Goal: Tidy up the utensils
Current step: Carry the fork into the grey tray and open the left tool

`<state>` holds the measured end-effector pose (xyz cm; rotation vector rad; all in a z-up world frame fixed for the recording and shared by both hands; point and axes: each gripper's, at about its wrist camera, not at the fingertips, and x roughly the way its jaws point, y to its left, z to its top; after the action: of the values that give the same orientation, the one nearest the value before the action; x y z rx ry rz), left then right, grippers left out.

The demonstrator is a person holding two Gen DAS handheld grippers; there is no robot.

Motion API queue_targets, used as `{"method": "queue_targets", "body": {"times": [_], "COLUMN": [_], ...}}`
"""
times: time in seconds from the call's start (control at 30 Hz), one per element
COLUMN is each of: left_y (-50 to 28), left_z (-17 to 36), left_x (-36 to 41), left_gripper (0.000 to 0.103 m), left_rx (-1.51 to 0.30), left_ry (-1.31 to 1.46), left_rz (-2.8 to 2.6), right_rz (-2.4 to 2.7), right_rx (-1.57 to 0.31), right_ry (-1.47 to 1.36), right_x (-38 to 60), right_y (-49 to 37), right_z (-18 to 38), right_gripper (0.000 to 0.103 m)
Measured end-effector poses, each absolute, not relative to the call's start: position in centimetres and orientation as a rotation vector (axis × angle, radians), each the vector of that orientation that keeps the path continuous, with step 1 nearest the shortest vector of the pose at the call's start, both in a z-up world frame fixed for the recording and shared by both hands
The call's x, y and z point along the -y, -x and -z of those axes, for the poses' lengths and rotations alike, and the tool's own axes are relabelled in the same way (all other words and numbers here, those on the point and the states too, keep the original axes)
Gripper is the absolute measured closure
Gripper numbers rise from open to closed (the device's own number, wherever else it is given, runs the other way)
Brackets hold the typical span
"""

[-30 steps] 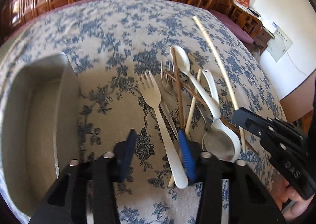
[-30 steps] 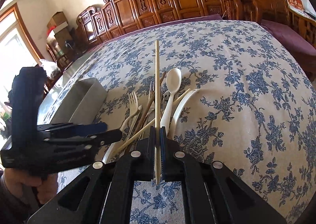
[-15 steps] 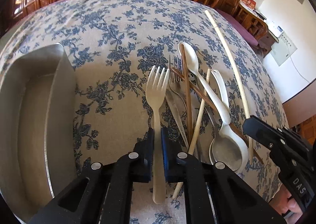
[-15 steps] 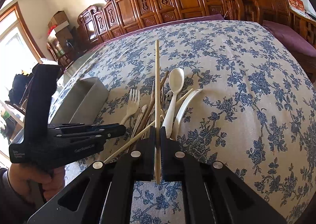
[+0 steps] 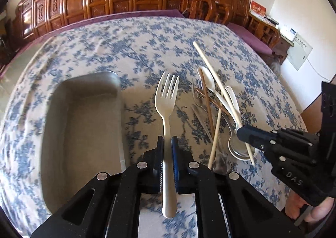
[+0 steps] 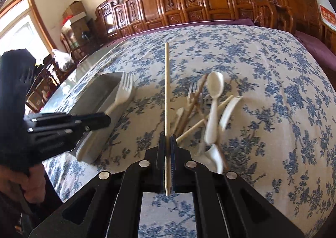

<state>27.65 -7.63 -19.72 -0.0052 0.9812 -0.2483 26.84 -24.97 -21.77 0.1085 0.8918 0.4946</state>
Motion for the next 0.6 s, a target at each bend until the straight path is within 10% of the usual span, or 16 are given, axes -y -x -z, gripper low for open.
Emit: {"method": "queue_targets", "body": {"times": [0.6], "left_y": [-28.4], "left_z": [19.9], "left_x": [-1.0], "left_gripper": [0.096], "left_rx": [-0.968], "left_ry": [0.008], "left_rz": [0.126], "right_rz": [-0.537], "right_rx": [-0.881], "right_ry": [-0.044], "right_x": [21.5], "right_y": [-25.1], "right_z": [21.4], "right_gripper": [0.097]}}
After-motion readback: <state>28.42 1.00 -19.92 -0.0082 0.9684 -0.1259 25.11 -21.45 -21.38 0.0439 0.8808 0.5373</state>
